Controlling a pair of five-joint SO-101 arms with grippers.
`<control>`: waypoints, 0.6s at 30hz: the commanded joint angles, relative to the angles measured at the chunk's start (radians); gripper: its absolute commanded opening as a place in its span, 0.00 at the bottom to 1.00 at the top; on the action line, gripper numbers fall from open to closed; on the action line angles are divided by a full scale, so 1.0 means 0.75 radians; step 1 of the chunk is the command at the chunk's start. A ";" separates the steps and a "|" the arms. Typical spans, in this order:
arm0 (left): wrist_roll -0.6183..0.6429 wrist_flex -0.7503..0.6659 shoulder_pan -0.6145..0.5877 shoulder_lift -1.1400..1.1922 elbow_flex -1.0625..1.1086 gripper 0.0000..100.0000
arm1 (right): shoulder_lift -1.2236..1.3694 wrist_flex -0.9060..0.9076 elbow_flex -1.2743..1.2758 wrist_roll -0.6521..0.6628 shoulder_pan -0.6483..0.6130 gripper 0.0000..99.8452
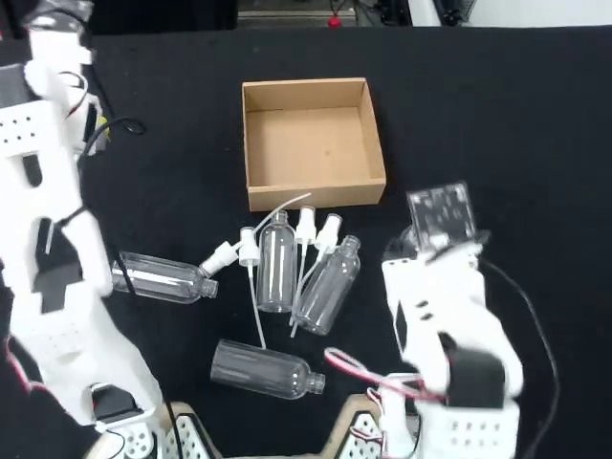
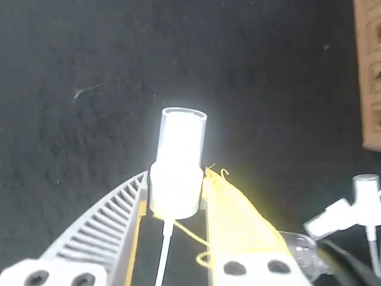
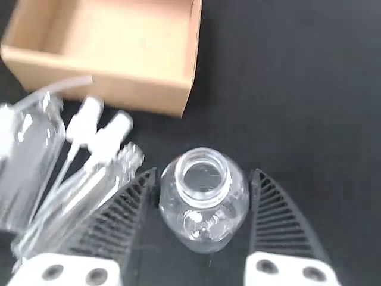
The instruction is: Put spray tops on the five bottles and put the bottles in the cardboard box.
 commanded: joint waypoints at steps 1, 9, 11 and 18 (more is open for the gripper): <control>0.049 0.008 0.044 -0.413 0.226 0.06 | -0.204 -0.043 0.001 -0.012 -0.029 0.17; 0.051 -0.104 0.271 -0.912 0.600 0.06 | -0.437 -0.104 -0.026 -0.012 -0.426 0.17; 0.061 -0.178 0.298 -1.015 0.707 0.06 | -0.425 -0.176 -0.001 -0.012 -0.497 0.17; 0.333 -0.612 0.304 -1.311 1.159 0.06 | -0.320 -0.499 0.087 -0.023 -0.606 0.17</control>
